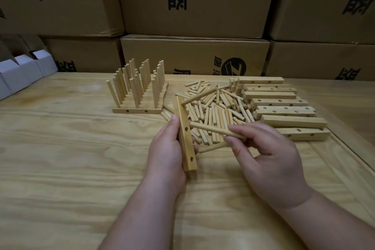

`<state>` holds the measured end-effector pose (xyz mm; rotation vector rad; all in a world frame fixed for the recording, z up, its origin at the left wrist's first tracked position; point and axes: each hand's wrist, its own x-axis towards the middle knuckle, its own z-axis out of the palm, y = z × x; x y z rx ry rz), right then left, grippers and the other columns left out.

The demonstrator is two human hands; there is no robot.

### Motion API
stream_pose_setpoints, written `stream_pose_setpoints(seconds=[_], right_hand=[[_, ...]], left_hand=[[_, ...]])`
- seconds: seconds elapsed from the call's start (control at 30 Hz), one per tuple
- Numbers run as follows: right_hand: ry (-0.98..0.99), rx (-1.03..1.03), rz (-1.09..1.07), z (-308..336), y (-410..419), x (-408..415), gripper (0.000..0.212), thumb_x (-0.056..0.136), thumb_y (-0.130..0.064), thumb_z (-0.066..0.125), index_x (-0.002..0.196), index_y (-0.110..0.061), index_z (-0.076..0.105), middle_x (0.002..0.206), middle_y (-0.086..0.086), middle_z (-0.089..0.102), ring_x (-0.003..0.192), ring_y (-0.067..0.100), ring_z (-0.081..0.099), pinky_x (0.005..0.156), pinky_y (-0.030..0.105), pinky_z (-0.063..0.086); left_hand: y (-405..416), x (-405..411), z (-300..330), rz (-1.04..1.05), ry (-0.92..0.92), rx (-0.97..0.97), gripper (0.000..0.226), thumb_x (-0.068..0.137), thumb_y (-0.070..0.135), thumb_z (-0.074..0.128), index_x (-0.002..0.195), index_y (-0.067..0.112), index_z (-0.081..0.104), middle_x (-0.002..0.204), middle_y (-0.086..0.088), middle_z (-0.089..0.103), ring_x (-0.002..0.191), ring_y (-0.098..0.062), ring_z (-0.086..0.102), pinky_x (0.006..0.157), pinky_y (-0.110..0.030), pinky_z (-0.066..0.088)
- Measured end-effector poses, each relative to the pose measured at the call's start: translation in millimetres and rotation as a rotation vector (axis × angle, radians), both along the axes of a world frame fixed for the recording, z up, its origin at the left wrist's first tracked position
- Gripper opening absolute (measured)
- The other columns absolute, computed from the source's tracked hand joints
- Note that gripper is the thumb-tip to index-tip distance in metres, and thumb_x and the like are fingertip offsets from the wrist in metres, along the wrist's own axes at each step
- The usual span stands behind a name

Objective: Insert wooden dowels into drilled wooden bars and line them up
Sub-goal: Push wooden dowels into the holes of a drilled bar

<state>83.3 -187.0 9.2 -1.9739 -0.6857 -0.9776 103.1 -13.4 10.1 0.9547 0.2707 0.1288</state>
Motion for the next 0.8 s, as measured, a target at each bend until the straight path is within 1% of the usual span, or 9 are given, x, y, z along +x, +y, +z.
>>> stream_pose_setpoints(seconds=[0.07,0.13,0.23,0.27,0.33,0.43,0.63,0.7,0.8], right_hand=[[0.042,0.035,0.000,0.0,1.3,-1.1,0.021,0.086,-0.018,0.077,0.106,-0.014,0.075,0.091,-0.007,0.071,0.082,0.004,0.067,0.072,0.017,0.055],[0.113,0.078,0.003,0.7,3.0,-1.9,0.019,0.086,-0.025,0.077,0.105,-0.019,0.076,0.087,-0.011,0.071,0.076,0.006,0.068,0.067,0.022,0.056],[0.210,0.111,0.021,1.7,4.4,-3.3,0.021,0.084,-0.036,0.070,0.101,-0.027,0.075,0.082,-0.013,0.071,0.072,0.009,0.069,0.064,0.028,0.057],[0.232,0.109,0.028,1.8,4.4,-3.5,0.020,0.083,-0.036,0.070,0.101,-0.028,0.075,0.081,-0.014,0.070,0.072,0.009,0.069,0.064,0.027,0.057],[0.249,0.078,0.031,1.6,4.1,-3.5,0.020,0.082,-0.034,0.071,0.100,-0.029,0.075,0.079,-0.016,0.069,0.073,0.006,0.067,0.065,0.018,0.054],[0.267,0.044,0.023,0.6,3.2,-2.6,0.022,0.082,-0.033,0.072,0.100,-0.024,0.078,0.078,-0.017,0.069,0.075,0.005,0.065,0.065,0.008,0.046],[0.290,0.005,0.014,-0.5,1.4,-1.2,0.022,0.083,-0.035,0.070,0.099,-0.025,0.079,0.075,-0.015,0.069,0.074,0.005,0.064,0.062,0.010,0.047],[0.290,-0.009,0.000,-0.9,0.5,-0.2,0.021,0.084,-0.035,0.070,0.100,-0.025,0.079,0.076,-0.016,0.070,0.077,0.004,0.064,0.063,0.009,0.047],[0.288,-0.027,-0.011,-1.2,-0.9,0.9,0.021,0.085,-0.034,0.071,0.101,-0.024,0.079,0.079,-0.014,0.071,0.078,0.004,0.065,0.066,0.011,0.048]], left_hand=[[-0.2,0.0,-0.6,-0.003,-0.014,0.007,0.034,0.101,0.042,0.056,0.090,0.020,0.079,0.060,-0.002,0.059,0.046,-0.012,0.055,0.050,-0.028,0.047],[-0.2,-0.3,-1.3,-0.012,-0.026,0.009,0.035,0.101,0.043,0.056,0.087,0.021,0.080,0.058,-0.002,0.058,0.047,-0.013,0.054,0.054,-0.030,0.047],[0.8,-0.9,-2.4,-0.028,-0.025,0.019,0.032,0.099,0.045,0.057,0.099,0.021,0.078,0.059,-0.003,0.058,0.048,-0.016,0.054,0.052,-0.029,0.048],[0.8,-0.9,-2.8,-0.028,-0.030,0.023,0.032,0.099,0.045,0.057,0.102,0.020,0.077,0.059,-0.003,0.059,0.048,-0.015,0.054,0.050,-0.029,0.049],[0.6,-0.8,-2.6,-0.022,-0.046,0.026,0.031,0.099,0.043,0.059,0.102,0.017,0.076,0.062,-0.003,0.062,0.049,-0.013,0.055,0.048,-0.028,0.049],[0.2,-0.9,-1.6,-0.022,-0.054,0.032,0.031,0.098,0.042,0.060,0.102,0.013,0.073,0.068,-0.001,0.067,0.050,-0.011,0.057,0.047,-0.029,0.048],[0.9,-1.6,-1.0,-0.038,-0.050,0.039,0.038,0.096,0.045,0.061,0.111,0.011,0.070,0.069,0.001,0.067,0.053,-0.010,0.057,0.049,-0.028,0.048],[0.4,-2.2,-0.8,-0.033,-0.058,0.045,0.036,0.096,0.045,0.062,0.109,0.012,0.070,0.072,0.001,0.068,0.055,-0.010,0.057,0.049,-0.029,0.048],[0.4,-2.9,-1.3,-0.025,-0.088,0.064,0.030,0.095,0.044,0.063,0.102,0.016,0.072,0.076,0.001,0.068,0.058,-0.011,0.057,0.049,-0.029,0.047]])
